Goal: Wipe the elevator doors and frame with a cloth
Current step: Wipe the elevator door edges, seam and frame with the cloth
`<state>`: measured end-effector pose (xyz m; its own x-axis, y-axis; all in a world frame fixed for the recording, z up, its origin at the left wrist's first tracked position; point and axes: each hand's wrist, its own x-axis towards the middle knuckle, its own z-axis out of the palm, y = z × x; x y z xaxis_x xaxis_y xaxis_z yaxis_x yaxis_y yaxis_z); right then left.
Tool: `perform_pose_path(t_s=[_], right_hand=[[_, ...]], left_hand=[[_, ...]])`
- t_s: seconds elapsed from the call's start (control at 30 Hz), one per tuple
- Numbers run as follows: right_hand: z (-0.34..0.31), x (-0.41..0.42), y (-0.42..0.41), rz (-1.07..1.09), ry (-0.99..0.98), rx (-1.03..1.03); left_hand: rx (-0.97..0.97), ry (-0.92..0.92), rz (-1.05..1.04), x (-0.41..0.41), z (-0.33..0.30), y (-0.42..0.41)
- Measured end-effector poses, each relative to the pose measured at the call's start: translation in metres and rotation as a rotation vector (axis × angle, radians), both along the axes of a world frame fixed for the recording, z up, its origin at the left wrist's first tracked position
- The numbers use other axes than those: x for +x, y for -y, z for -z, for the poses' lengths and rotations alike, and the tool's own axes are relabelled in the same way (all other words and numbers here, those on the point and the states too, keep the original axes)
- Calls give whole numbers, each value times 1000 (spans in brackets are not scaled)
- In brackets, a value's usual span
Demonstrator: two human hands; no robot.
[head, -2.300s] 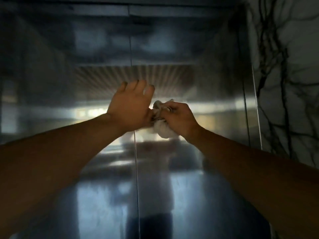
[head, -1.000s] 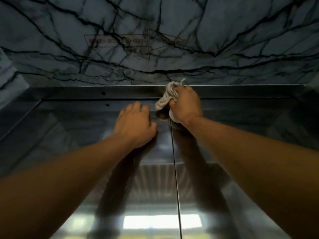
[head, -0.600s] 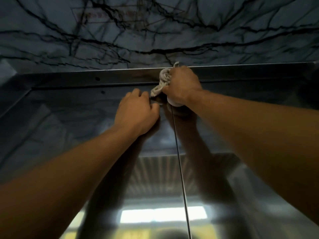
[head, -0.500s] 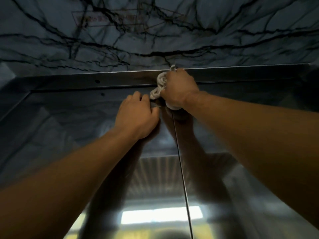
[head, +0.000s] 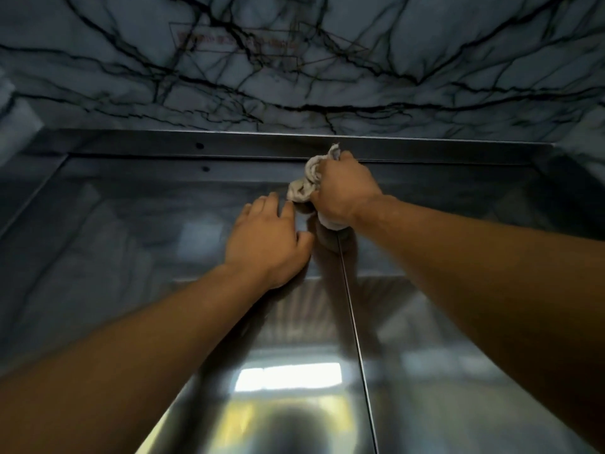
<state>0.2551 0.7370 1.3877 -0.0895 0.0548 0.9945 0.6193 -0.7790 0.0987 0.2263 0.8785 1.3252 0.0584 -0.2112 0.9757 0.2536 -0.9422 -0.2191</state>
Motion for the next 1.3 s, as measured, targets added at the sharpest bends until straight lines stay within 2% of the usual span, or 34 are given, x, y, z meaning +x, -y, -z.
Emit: perform_pose_path(t_s=[0.27, 0.47, 0.83, 1.3], right_hand=[[28, -8, 1, -13, -58, -34], [53, -5, 8, -9, -76, -72], [105, -3, 21, -44, -88, -183], [166, 7, 24, -106, -83, -203]], left_hand=[[-3, -83, -65, -12, 33, -6], [-19, -81, -167, -19, 65, 7], [-103, -95, -201, -27, 105, 34], [-193, -228, -311, -40, 180, 38]])
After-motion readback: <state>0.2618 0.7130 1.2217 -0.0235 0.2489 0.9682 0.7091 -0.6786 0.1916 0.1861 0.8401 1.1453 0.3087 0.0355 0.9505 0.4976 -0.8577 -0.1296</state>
